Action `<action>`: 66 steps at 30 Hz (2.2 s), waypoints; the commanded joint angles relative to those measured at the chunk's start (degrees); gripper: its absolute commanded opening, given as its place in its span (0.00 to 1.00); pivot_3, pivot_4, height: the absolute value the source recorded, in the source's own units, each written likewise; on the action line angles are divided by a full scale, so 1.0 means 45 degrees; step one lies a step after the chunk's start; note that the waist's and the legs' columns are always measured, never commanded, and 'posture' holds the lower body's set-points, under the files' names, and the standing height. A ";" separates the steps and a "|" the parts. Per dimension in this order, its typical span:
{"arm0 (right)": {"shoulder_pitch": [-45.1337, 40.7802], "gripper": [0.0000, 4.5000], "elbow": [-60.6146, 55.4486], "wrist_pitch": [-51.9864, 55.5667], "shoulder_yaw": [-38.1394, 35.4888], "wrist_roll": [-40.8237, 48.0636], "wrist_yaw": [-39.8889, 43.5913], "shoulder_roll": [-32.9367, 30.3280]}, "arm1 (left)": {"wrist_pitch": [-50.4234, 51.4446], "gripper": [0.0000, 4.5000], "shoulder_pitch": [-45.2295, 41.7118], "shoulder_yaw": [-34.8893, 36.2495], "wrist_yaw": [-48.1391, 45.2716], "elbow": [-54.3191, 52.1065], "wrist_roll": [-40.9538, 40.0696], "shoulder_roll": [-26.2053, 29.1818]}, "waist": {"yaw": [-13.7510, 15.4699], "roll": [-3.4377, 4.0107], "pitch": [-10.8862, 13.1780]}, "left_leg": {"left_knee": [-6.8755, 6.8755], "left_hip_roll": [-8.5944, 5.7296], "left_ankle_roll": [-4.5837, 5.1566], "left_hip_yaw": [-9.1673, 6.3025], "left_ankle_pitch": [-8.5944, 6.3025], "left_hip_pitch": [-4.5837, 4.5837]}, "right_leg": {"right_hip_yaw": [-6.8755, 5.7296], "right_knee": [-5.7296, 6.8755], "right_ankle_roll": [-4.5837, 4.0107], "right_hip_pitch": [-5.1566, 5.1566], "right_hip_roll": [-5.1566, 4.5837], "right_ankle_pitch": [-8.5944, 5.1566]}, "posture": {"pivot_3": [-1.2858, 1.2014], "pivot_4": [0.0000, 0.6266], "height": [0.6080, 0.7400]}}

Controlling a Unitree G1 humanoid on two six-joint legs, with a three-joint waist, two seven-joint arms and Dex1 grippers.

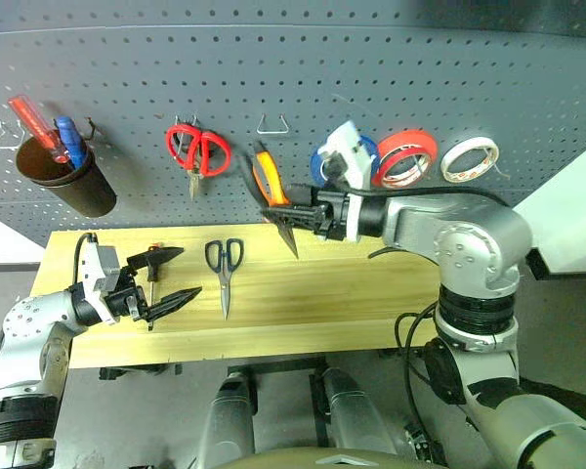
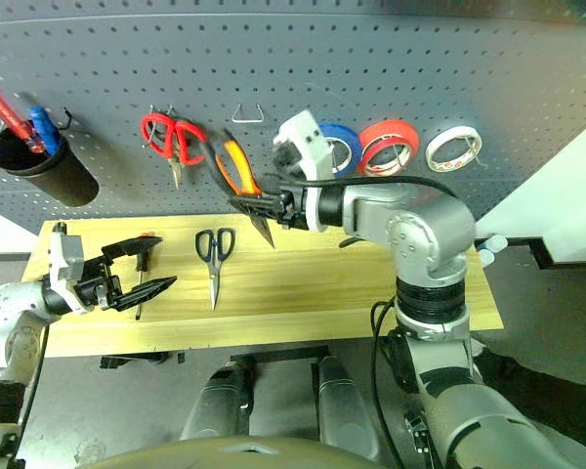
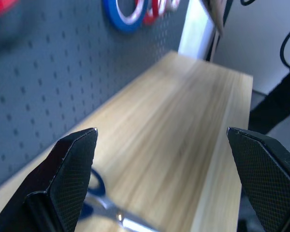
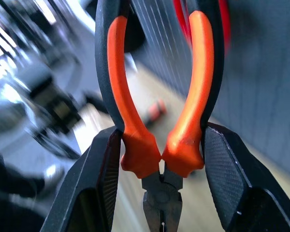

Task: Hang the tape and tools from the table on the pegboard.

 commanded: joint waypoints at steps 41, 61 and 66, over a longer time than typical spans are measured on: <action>-0.3698 0.48 0.7741 -0.9695 0.0879 -0.4366 -0.6730 0.3514 | 0.1372 1.00 -0.2638 0.1567 0.1412 -0.1246 -0.1419 0.0361 | -0.0270 -0.0025 -0.0479 | -0.0011 0.0011 -0.0001 -0.0019 0.0086 0.0179 | -0.0022 0.0020 -0.0041 0.0161 0.0008 0.0072 | 0.58 0.13 1.00; -0.3134 1.00 0.7218 -0.8954 0.1592 -0.5148 -0.6791 0.3670 | 0.1013 1.00 -0.2597 0.1491 0.1393 -0.0879 -0.0961 0.0256 | -0.0234 -0.0038 -0.0559 | -0.0011 0.0011 -0.0009 -0.0024 0.0090 0.0181 | -0.0026 0.0028 -0.0039 0.0164 0.0009 0.0072 | 0.58 0.14 1.00; -0.3215 1.00 0.6345 -0.8593 0.1057 -0.4728 -0.6662 0.3403 | 0.0997 1.00 -0.2647 0.1448 0.1450 -0.0848 -0.0960 0.0190 | -0.0229 -0.0034 -0.0573 | -0.0010 0.0011 -0.0009 -0.0026 0.0091 0.0181 | -0.0028 0.0030 -0.0039 0.0164 0.0008 0.0072 | 0.58 0.14 1.00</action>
